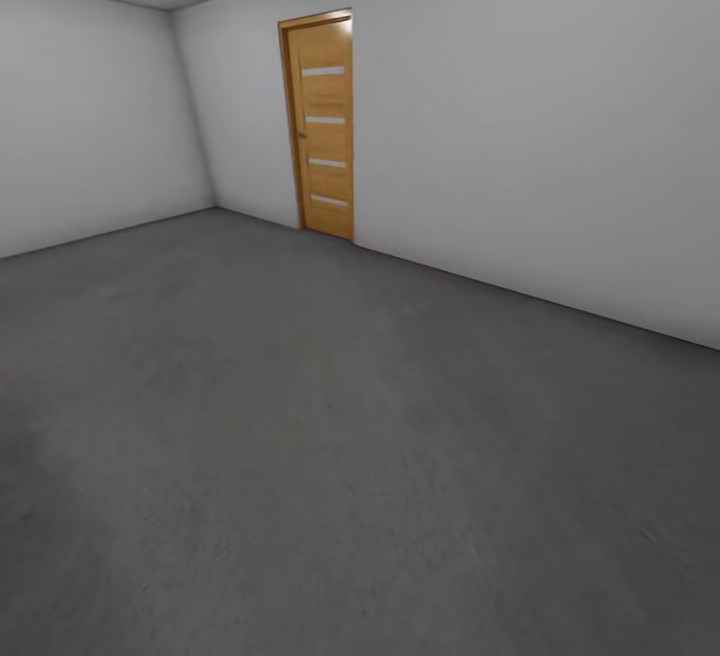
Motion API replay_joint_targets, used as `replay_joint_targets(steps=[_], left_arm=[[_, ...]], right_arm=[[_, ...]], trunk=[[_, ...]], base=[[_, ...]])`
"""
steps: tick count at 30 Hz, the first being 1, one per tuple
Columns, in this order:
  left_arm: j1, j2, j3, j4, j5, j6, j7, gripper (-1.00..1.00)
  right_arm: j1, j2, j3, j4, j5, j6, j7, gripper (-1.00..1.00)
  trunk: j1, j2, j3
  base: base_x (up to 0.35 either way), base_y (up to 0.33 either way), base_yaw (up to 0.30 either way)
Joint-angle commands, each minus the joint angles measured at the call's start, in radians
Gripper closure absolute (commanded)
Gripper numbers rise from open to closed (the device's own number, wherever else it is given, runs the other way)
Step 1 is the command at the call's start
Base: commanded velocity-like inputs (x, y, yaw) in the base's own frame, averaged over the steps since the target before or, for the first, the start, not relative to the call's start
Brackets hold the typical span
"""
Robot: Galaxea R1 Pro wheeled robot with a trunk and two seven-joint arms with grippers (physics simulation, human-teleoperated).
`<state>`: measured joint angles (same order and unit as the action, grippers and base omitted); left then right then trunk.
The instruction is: Move the two storage containers from the living room to the garage. In the garage, place one container on the floor and stack the other container on top of it (either order is fine).
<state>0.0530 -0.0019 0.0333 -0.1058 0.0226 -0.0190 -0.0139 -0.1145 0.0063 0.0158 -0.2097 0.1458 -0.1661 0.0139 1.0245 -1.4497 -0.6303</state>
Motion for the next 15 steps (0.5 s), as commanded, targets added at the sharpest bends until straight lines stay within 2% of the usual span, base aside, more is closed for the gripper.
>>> replay_joint_targets(steps=[1, 6, 15], left_arm=[[0.001, 0.000, 0.003, -0.002, 0.005, -0.001, -0.001, -1.00], [0.001, 0.003, 0.003, -0.002, 0.019, -0.001, -0.001, -1.00], [0.001, 0.003, 0.004, -0.002, 0.022, -0.001, -0.001, -1.00]], right_arm=[[-0.001, 0.000, 0.001, 0.001, 0.005, -0.003, 0.000, -1.00], [-0.001, 0.000, 0.001, 0.001, 0.006, -0.003, 0.000, -1.00], [-0.001, 0.000, 0.001, 0.001, 0.006, -0.003, 0.000, -1.00]], trunk=[[0.001, 0.000, -0.001], [0.001, 0.000, -0.001], [0.001, 0.000, -0.001]], base=[[0.284, 0.229, 0.000], [0.284, 0.228, 0.000], [0.282, 0.226, 0.000]])
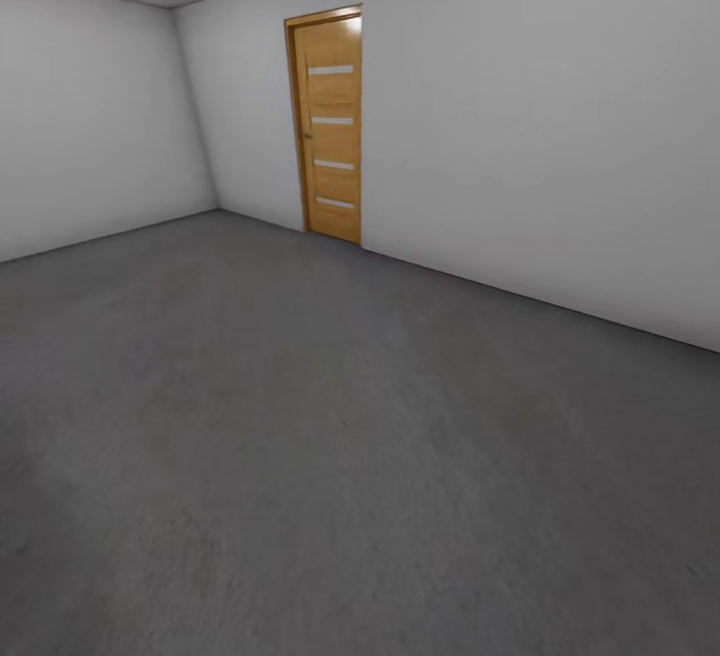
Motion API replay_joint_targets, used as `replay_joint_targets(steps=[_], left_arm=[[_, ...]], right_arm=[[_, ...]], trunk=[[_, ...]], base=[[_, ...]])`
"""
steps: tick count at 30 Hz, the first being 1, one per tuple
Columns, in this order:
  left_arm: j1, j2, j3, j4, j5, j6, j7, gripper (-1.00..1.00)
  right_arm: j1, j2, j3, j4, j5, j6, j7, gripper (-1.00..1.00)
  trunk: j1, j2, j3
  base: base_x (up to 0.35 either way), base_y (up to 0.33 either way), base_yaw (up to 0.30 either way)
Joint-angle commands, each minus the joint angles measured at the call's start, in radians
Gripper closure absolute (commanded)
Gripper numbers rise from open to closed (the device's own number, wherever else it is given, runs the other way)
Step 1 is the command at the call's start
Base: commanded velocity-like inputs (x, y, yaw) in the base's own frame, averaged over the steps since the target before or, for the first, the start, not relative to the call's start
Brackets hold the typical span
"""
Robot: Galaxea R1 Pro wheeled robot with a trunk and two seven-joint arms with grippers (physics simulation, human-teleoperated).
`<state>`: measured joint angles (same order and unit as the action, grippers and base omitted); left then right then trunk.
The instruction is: Move the two storage containers from the living room to the garage. In the garage, place one container on the floor and stack the other container on top of it (either order is fine).
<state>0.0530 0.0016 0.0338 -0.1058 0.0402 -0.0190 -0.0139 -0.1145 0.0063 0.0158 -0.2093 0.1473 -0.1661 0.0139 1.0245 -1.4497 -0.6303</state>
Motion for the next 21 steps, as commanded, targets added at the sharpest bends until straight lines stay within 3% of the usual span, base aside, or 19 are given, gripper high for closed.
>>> replay_joint_targets(steps=[1, 16, 21], left_arm=[[0.001, 0.000, 0.003, -0.002, 0.004, -0.001, -0.001, -1.00], [0.001, 0.000, 0.003, -0.002, 0.004, -0.001, -0.001, -1.00], [0.001, 0.000, 0.003, -0.002, 0.004, -0.001, -0.001, -1.00]], right_arm=[[-0.001, 0.000, 0.001, 0.001, 0.005, -0.003, 0.000, -1.00], [-0.001, 0.000, 0.001, 0.001, 0.006, -0.003, 0.000, -1.00], [-0.001, 0.000, 0.001, 0.002, 0.006, -0.003, 0.000, -1.00]], trunk=[[0.001, 0.000, -0.001], [0.001, 0.000, -0.001], [0.001, 0.000, -0.001]], base=[[0.282, 0.225, 0.000], [0.281, 0.223, 0.000], [0.275, 0.058, 0.000]])
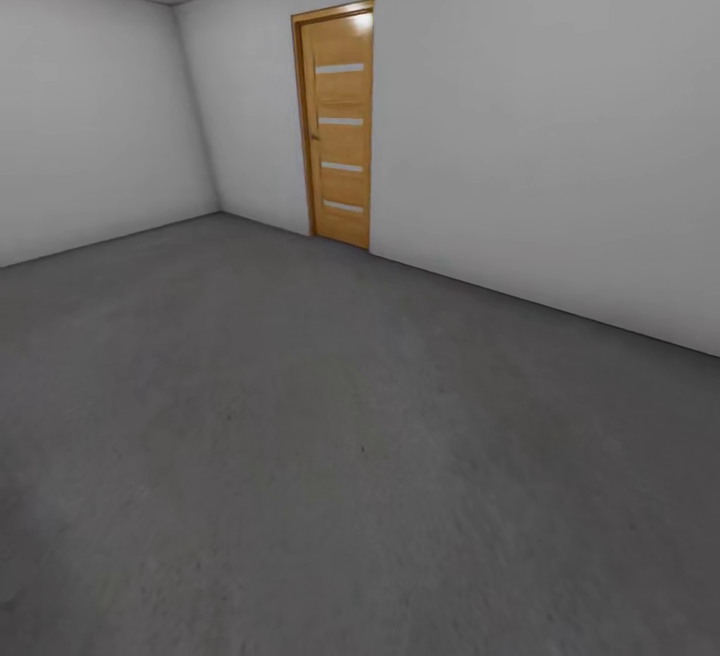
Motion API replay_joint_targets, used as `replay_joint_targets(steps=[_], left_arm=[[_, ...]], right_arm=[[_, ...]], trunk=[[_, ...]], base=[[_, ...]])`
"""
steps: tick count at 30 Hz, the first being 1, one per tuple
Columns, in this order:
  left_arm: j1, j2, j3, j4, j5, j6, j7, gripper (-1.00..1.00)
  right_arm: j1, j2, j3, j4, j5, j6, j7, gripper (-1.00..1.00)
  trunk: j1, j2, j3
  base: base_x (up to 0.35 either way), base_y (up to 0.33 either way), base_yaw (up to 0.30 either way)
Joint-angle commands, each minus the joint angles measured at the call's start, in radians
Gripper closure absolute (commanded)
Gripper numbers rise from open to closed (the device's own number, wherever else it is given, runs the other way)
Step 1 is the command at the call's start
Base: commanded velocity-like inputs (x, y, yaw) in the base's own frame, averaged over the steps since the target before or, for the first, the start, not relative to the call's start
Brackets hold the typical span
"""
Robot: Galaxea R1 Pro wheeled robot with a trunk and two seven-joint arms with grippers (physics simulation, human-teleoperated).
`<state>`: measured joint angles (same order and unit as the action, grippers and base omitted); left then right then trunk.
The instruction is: Move the two storage containers from the living room to the garage. In the garage, place one container on the floor and stack the other container on top of it (either order is fine).
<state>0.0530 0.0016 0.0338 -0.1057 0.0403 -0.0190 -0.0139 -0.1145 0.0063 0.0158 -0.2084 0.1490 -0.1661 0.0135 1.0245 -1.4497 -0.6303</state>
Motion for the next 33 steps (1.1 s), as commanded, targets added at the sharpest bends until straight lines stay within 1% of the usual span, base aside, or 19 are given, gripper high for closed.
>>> replay_joint_targets(steps=[1, 25, 33], left_arm=[[0.001, 0.000, 0.003, -0.002, 0.004, -0.001, -0.001, -1.00], [0.001, 0.000, 0.003, -0.002, 0.004, -0.001, -0.001, -1.00], [0.001, 0.000, 0.003, -0.002, 0.004, -0.001, -0.001, -1.00]], right_arm=[[-0.001, 0.000, 0.001, 0.001, 0.004, -0.003, 0.000, -1.00], [-0.001, 0.000, 0.001, 0.001, 0.004, -0.003, 0.000, -1.00], [-0.001, 0.000, 0.001, 0.001, 0.004, -0.003, 0.000, -1.00]], trunk=[[0.000, 0.000, -0.001], [0.000, 0.000, -0.001], [0.000, 0.000, -0.001]], base=[[0.273, 0.010, 0.000], [0.277, 0.001, 0.000], [0.279, 0.087, 0.000]])
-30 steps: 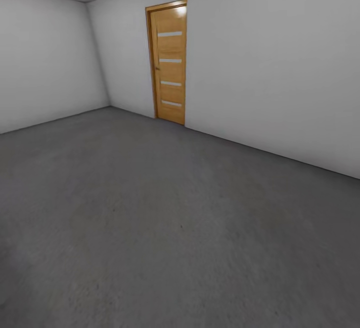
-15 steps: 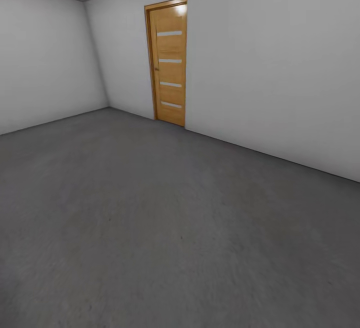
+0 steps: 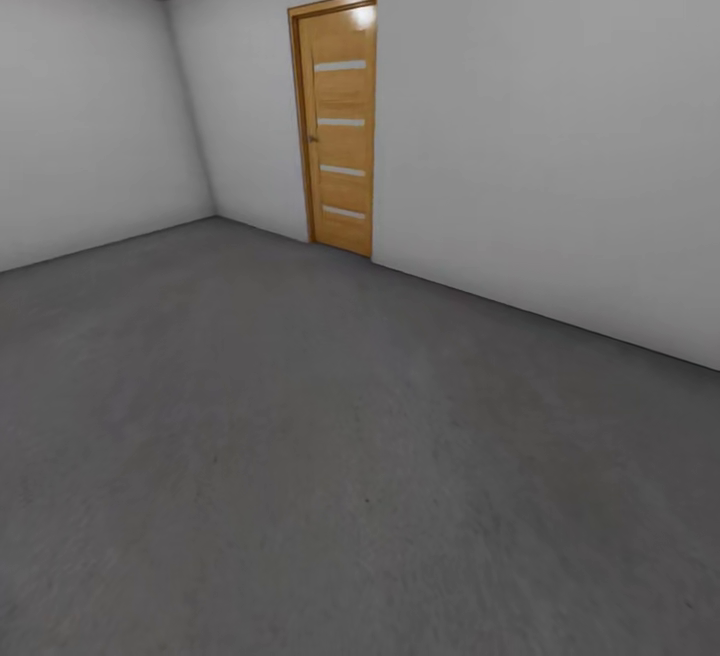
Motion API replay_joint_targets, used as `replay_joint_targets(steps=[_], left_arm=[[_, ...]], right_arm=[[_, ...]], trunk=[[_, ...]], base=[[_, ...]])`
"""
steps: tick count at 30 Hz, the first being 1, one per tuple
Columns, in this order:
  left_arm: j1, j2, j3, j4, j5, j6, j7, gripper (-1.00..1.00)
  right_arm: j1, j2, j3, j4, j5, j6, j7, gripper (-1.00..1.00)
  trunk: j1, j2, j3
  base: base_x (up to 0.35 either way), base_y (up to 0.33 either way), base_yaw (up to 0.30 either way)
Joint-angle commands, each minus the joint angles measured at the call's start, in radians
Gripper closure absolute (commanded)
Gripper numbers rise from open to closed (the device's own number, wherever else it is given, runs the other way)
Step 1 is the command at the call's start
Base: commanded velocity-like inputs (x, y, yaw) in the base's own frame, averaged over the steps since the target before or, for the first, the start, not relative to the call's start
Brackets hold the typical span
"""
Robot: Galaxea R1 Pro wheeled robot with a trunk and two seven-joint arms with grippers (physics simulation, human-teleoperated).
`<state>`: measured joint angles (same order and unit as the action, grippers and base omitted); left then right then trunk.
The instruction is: Move the two storage containers from the living room to the garage. In the garage, place one container on the floor and stack the other container on top of it (either order is fine).
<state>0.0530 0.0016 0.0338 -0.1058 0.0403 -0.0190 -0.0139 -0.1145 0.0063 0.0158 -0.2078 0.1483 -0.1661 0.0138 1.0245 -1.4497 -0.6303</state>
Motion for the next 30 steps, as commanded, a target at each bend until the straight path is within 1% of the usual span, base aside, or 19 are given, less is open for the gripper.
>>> replay_joint_targets(steps=[1, 30], left_arm=[[0.001, 0.000, 0.003, -0.002, 0.004, -0.001, -0.001, -1.00], [0.001, 0.000, 0.003, -0.002, 0.004, -0.001, -0.001, -1.00]], right_arm=[[-0.001, 0.000, 0.001, 0.001, 0.005, -0.003, 0.000, -1.00], [-0.001, 0.001, 0.002, 0.000, 0.005, -0.003, 0.000, -1.00]], trunk=[[0.001, 0.000, -0.001], [0.001, 0.000, -0.001]], base=[[0.280, 0.166, 0.000], [0.280, 0.231, 0.000]])
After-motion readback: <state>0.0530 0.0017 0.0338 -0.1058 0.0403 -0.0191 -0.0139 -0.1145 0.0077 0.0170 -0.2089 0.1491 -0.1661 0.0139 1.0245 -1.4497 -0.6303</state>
